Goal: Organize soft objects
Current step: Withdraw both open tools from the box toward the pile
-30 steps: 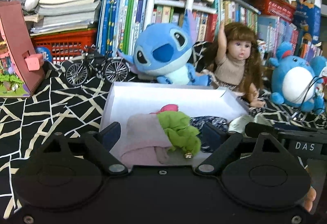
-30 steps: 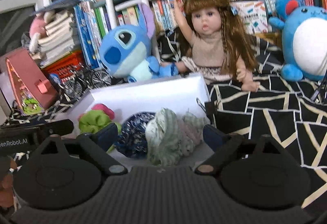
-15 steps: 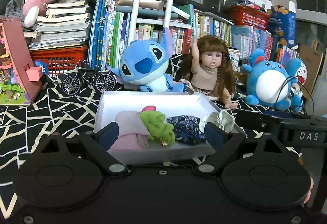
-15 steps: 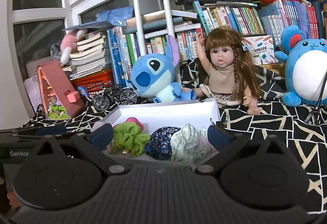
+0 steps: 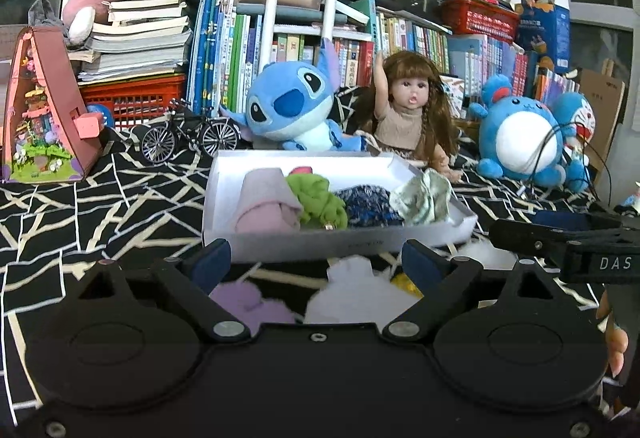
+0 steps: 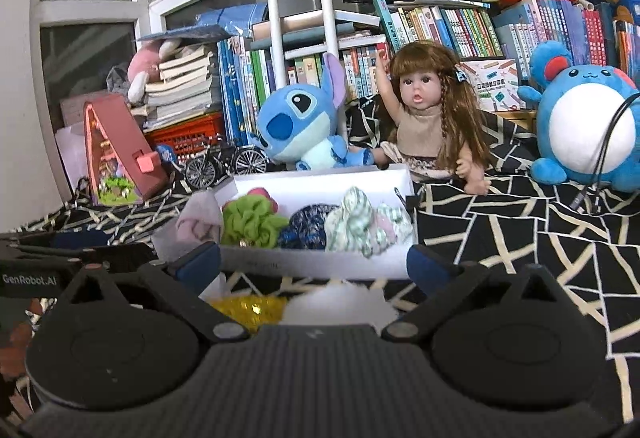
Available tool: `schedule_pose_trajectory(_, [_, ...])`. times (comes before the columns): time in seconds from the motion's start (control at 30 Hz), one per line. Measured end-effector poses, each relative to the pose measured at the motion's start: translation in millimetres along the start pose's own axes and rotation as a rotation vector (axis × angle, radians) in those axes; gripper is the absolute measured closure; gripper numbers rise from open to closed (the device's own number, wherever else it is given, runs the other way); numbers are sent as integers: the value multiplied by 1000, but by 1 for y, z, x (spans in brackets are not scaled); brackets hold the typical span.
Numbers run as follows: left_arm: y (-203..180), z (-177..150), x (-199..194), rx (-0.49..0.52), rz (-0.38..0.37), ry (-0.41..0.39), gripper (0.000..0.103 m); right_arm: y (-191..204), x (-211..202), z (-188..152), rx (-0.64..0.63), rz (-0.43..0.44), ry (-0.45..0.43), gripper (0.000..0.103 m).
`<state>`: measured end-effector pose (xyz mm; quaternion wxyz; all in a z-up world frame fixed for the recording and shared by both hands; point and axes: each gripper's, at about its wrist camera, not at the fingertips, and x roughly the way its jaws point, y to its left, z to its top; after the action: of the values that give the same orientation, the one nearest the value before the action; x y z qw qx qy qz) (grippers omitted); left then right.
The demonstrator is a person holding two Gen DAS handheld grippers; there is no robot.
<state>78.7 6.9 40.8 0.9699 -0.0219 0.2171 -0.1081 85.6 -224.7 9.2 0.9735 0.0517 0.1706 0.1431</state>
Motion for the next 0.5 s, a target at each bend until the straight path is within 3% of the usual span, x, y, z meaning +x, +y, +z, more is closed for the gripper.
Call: schedule_pose_trajectory(0.5, [-4, -36, -18, 71, -58, 5, 10, -9, -26, -37, -22, -47, 30, 0])
